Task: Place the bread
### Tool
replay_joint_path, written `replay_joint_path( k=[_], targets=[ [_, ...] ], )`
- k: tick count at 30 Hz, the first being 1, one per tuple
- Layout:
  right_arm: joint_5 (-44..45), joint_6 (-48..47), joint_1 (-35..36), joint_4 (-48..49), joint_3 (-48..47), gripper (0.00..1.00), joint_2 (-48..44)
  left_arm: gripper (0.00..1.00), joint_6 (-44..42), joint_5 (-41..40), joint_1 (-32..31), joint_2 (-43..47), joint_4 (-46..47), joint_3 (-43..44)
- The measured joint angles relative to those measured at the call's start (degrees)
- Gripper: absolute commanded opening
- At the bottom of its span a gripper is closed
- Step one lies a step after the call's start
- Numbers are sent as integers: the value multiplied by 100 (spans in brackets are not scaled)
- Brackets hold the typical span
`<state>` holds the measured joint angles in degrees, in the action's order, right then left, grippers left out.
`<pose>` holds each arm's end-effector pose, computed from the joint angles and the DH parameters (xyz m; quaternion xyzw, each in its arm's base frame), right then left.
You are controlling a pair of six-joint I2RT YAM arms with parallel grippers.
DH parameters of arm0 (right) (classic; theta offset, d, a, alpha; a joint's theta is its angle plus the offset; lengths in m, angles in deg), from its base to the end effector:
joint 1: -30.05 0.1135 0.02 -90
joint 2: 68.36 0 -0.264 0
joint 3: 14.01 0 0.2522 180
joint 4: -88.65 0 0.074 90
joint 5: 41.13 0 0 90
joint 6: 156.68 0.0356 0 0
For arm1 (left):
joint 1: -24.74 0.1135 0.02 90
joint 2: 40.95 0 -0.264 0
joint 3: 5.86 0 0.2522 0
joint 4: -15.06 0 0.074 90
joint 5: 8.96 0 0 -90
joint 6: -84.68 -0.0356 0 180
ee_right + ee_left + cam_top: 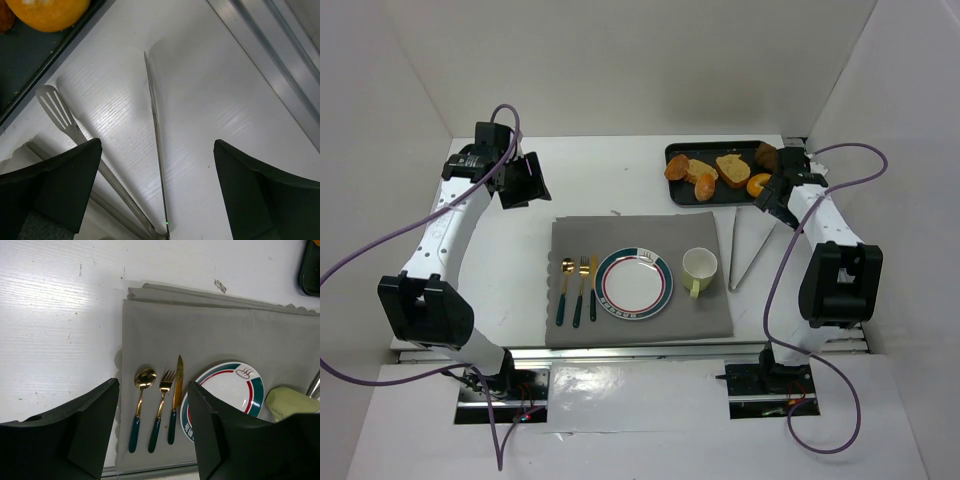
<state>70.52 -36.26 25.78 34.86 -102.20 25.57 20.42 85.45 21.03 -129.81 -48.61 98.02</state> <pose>0.3414 -0.0387 0.2594 0.3296 0.8899 -0.1181 0.2924 0.3298 -0.0241 0.3606 -0.1653 0.9203 -0.1245 0.3321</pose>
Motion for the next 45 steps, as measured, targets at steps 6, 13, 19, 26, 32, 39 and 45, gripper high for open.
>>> replay_joint_path(
  k=[6,13,19,26,32,39,45],
  targets=[
    [2,24,0,0,7,100,-11,70,0,0,0,0,-4,0],
    [-160,26,28,63,684,100,-538,70,0,26,0,0,-9,0],
    [-695,120,313,157,1993,100,-1674,70,-2,63,0,0,-22,4],
    [-1360,-61,592,345,2393,100,-1602,70,-11,57,0,-31,-57,85],
    [-1532,-245,822,708,2385,100,-1062,70,-11,59,0,-111,-70,109],
    [-1384,-302,866,907,2260,100,-398,70,-28,59,0,-136,-72,109],
    [-1303,-282,863,1294,2273,85,-286,70,-31,57,0,-136,-72,114]
  ],
)
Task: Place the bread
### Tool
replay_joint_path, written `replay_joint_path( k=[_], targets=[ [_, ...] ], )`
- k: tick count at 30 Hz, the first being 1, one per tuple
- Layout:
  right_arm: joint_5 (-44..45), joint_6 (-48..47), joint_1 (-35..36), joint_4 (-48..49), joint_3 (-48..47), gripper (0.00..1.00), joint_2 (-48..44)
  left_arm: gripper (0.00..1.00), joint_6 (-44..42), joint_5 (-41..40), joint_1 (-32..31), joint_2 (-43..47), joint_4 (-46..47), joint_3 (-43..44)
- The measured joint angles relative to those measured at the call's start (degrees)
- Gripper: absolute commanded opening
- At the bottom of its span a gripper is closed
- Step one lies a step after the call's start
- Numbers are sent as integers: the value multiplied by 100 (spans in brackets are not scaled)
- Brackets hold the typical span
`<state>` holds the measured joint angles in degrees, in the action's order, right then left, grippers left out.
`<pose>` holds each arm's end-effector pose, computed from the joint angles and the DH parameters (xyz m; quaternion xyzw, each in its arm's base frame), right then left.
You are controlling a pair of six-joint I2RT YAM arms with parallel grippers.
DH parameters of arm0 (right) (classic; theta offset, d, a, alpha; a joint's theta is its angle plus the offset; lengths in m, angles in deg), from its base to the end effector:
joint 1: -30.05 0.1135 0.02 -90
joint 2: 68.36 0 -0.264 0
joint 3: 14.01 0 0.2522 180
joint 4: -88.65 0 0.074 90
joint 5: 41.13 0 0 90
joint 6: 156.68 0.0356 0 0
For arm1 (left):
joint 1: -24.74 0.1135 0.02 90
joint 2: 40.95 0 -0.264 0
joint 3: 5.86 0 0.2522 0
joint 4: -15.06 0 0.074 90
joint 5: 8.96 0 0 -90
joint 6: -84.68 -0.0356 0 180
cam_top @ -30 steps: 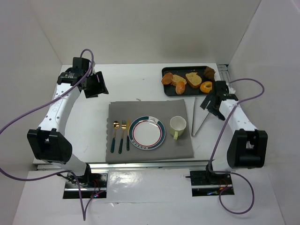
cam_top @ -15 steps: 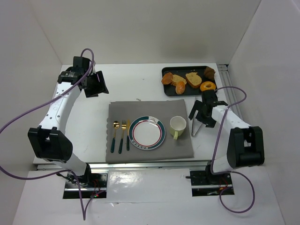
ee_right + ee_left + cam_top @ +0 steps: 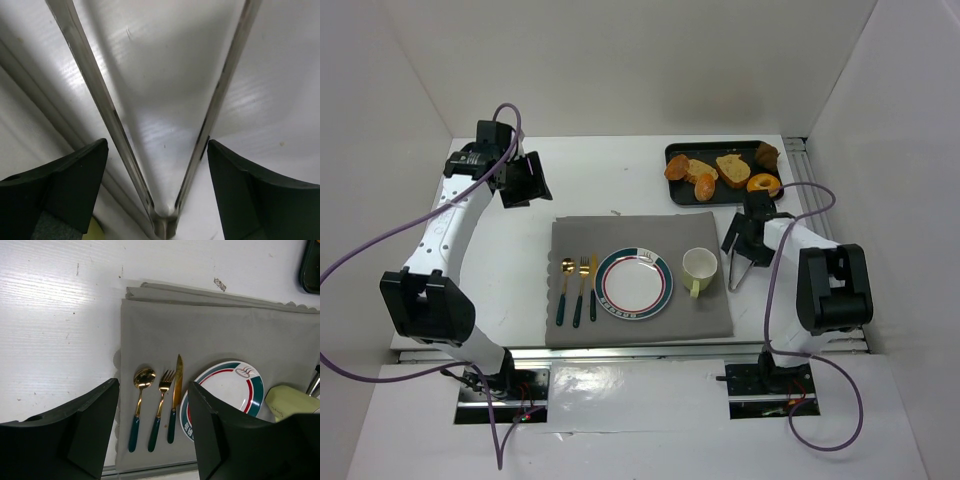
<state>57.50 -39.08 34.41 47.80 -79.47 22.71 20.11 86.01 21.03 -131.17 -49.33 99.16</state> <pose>0.2955 0.0172 0.1683 0.2117 0.9531 -0.0148 0.2158 0.3349 -0.0248 0.3586 -0.1619 0.9236 -0.1262 0.3237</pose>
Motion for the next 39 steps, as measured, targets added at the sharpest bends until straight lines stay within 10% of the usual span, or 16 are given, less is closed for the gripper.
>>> replay_joint_path(
  k=[12,21,28,39],
  targets=[
    [444,201,-28,542,98,29,103,70,-13,0,0,0,-31,90],
    [682,-35,-26,-756,-1099,29,-1228,70,-17,9,0,0,-39,92],
    [284,-763,192,-1556,-3797,37,461,70,-26,-63,0,-20,-181,310],
    [111,-1228,341,-2463,-5021,49,1694,70,-133,-76,33,-20,-334,413]
  ],
)
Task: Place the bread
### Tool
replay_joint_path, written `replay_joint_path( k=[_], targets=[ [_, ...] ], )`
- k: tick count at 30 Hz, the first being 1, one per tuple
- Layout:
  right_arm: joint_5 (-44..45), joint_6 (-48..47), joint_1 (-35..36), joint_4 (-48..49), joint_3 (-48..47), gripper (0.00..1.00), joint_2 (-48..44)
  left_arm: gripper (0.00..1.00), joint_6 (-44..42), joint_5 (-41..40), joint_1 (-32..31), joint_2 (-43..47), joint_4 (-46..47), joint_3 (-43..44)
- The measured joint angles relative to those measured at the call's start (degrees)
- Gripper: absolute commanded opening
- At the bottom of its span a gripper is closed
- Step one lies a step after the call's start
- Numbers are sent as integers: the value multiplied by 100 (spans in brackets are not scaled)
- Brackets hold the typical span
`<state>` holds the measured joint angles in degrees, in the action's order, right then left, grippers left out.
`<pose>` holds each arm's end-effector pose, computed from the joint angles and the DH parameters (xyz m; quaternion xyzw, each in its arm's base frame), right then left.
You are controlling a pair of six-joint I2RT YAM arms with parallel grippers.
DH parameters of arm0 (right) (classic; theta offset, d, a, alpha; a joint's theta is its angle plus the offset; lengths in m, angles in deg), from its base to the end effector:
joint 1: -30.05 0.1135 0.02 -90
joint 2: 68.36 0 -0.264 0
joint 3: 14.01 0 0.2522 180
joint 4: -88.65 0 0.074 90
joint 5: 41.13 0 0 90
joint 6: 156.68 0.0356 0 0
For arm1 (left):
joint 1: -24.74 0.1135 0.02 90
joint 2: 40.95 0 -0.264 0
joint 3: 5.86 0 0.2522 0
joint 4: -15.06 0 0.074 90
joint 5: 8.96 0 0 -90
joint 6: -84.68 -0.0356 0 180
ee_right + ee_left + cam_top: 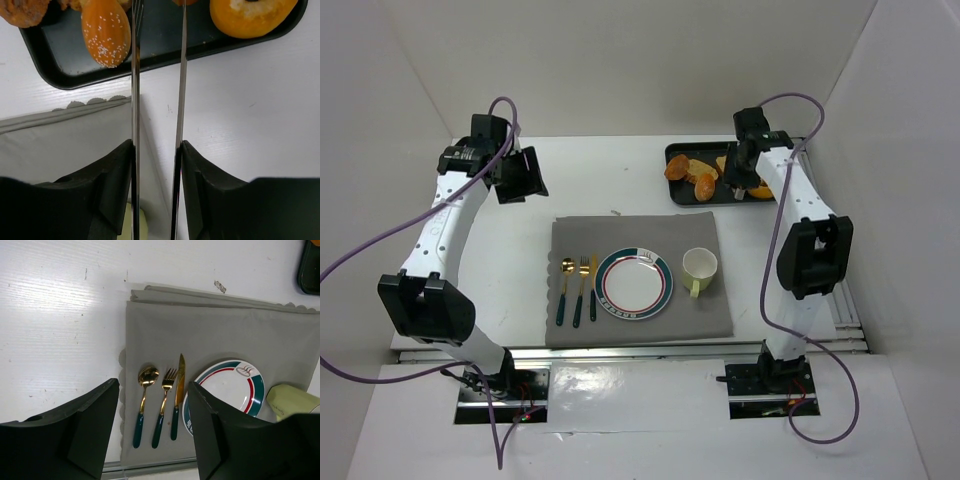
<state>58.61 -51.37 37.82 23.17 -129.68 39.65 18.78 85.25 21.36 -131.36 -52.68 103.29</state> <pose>0.4067 0.0494 0.3059 0.0864 0.9537 -0.0247 0.2869 0.3318 -0.0222 0.3759 -0.1557 0.9231 -0.1165 0.3318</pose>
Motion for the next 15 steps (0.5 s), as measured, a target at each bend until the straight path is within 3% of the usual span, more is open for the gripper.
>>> replay_joint_path(
  k=[15],
  targets=[
    [343,-728,177,-417,-1307,49,999,70,2,63,20,-4,0,-2]
  ],
)
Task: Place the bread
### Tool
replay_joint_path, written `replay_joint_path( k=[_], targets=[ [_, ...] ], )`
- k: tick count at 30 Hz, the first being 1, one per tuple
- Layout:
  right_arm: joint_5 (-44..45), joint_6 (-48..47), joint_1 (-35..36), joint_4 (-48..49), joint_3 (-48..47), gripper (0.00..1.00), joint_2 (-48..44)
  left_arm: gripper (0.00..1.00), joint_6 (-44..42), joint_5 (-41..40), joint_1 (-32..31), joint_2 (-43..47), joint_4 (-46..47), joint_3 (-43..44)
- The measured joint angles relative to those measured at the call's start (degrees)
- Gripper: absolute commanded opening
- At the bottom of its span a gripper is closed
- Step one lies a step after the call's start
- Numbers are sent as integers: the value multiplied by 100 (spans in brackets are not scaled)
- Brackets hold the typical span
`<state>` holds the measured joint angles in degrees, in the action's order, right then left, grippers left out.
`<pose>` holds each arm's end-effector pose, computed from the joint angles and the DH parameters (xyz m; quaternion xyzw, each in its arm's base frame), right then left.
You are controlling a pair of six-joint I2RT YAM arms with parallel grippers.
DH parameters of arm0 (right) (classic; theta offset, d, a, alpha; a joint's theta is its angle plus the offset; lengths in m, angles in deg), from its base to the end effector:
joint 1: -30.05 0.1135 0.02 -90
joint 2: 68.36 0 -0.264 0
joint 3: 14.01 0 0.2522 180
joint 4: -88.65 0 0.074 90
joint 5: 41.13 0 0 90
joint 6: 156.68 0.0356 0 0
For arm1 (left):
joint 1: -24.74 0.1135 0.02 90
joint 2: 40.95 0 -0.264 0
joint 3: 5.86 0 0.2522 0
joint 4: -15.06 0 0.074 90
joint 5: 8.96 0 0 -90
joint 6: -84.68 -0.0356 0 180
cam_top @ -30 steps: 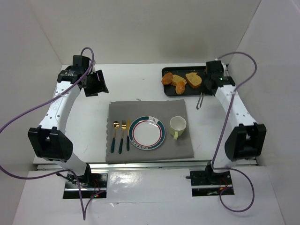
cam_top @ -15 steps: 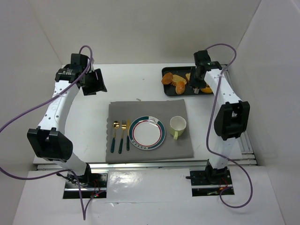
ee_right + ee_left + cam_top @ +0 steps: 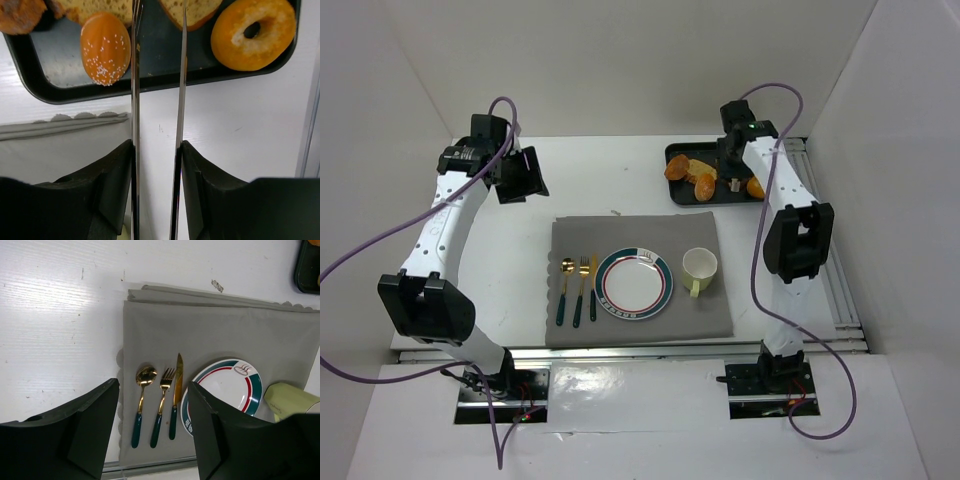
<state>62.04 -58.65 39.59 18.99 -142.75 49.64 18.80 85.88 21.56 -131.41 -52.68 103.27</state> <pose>0.4430 0.0662 0.3005 0.0181 0.9574 -0.0685 0.2799 0.3321 -0.0215 0.3755 -0.1556 0.9231 -0.1209 0.3301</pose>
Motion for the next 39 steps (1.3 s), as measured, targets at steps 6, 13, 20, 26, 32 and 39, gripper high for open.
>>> replay_joint_path(
  k=[6,13,20,26,32,39],
  targets=[
    [98,-160,59,-155,-59,49,341,70,4,68,0,-70,20,-2],
    [356,-199,125,-243,-61,49,431,70,11,105,0,-76,59,-44],
    [732,-195,365,-243,-59,49,431,70,15,107,0,-111,103,-79],
    [1128,-192,592,-249,107,49,431,70,15,149,0,-136,118,-87],
    [1357,-192,619,-275,142,49,431,70,15,146,0,-136,122,-87],
    [1517,-192,634,-275,142,49,433,70,15,146,0,-136,125,-103]
  ],
)
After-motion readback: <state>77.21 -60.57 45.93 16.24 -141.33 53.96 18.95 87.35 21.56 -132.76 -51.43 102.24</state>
